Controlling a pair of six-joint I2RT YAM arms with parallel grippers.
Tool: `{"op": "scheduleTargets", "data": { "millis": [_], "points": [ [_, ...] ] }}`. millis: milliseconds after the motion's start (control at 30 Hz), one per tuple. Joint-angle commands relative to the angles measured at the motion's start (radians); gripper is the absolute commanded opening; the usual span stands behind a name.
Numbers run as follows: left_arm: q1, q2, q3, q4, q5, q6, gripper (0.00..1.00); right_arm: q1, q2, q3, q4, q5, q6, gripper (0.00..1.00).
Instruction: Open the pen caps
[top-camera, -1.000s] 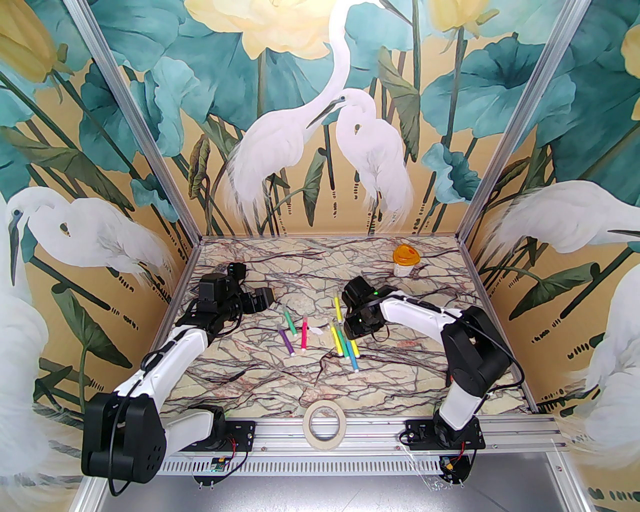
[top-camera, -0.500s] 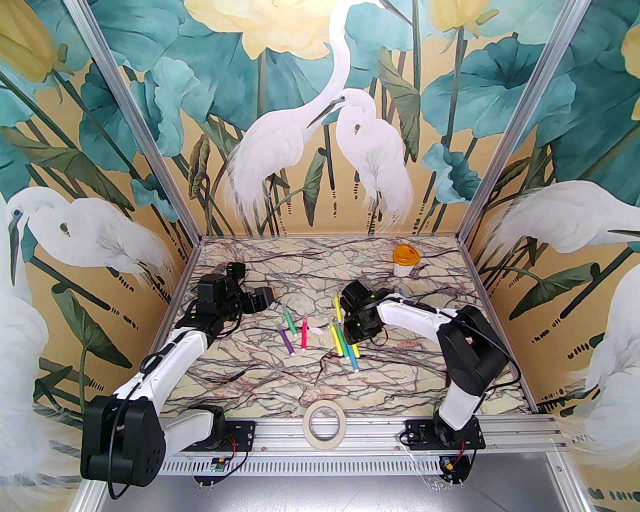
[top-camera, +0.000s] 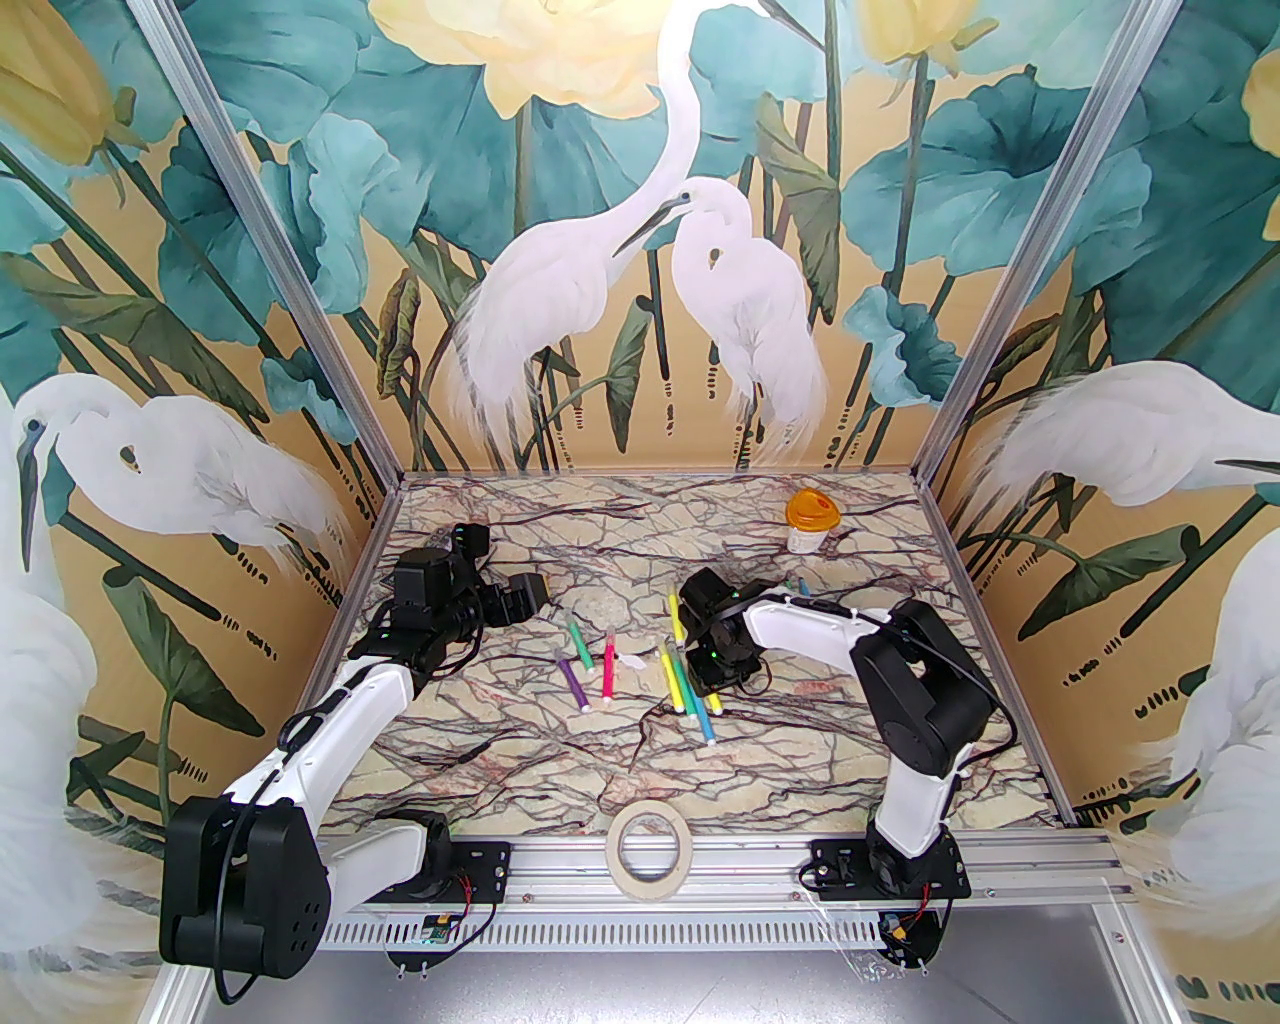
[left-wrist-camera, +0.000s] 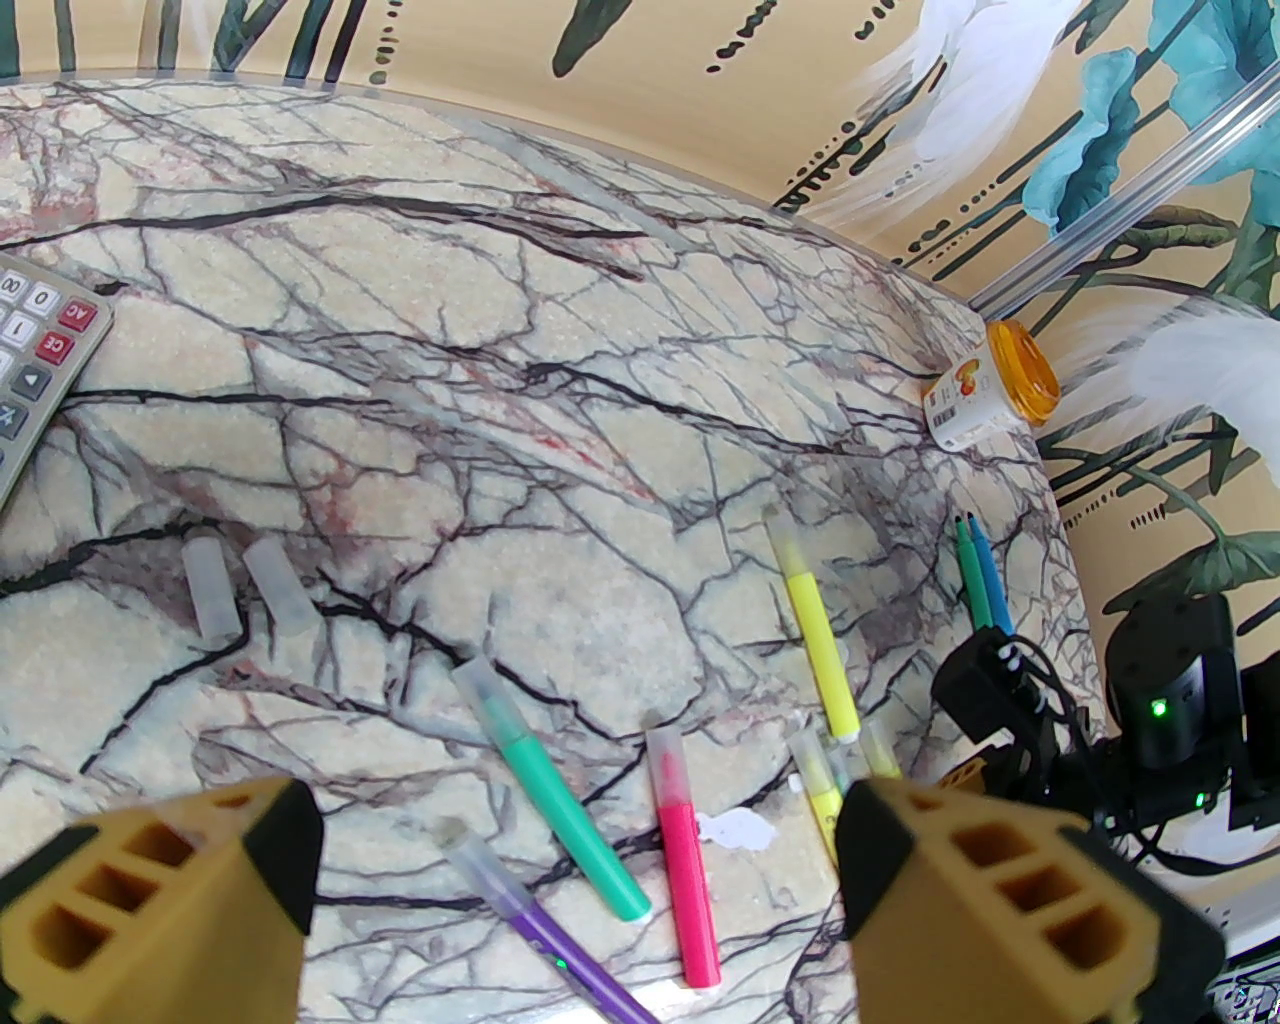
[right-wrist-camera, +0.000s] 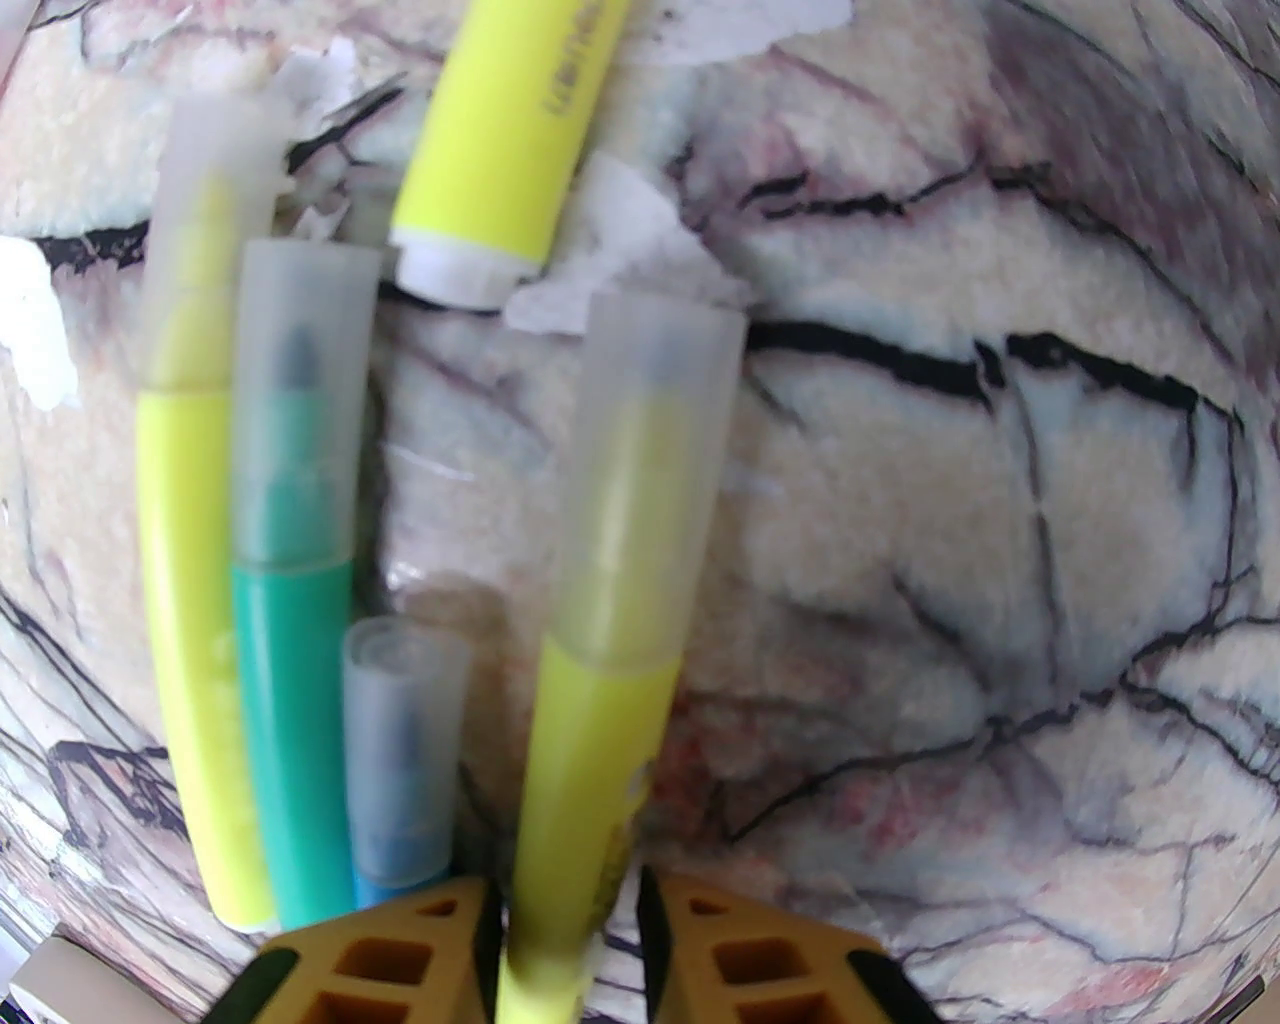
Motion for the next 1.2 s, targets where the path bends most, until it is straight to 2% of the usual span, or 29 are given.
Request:
{"op": "scheduleTargets", "data": {
  "millis": [0,533,767,967,1167],
  "points": [
    [0.005,-0.032,-0.015,0.026,-0.006,-0.008,0.90,0.014,0.032,0.032,-0.038,0.048,0.015,0.30],
    [0.005,-0.052,-0.022,0.044,-0.026,-0.029,0.90,0.056,0.137,0.090,-0.084,0.195,0.066,0.25],
    [0.004,-0.034,-0.021,0.061,-0.006,-0.042,0.90,0.058,0.113,0.067,-0.039,0.170,0.078,0.17],
    [0.004,-0.006,-0.024,0.103,0.114,-0.071,0.89,0.028,0.021,0.037,-0.001,0.136,0.071,0.09],
    [0.002,0.022,-0.041,0.209,0.259,-0.141,0.86,-0.034,-0.136,-0.032,0.104,0.023,0.029,0.02]
  ]
}}
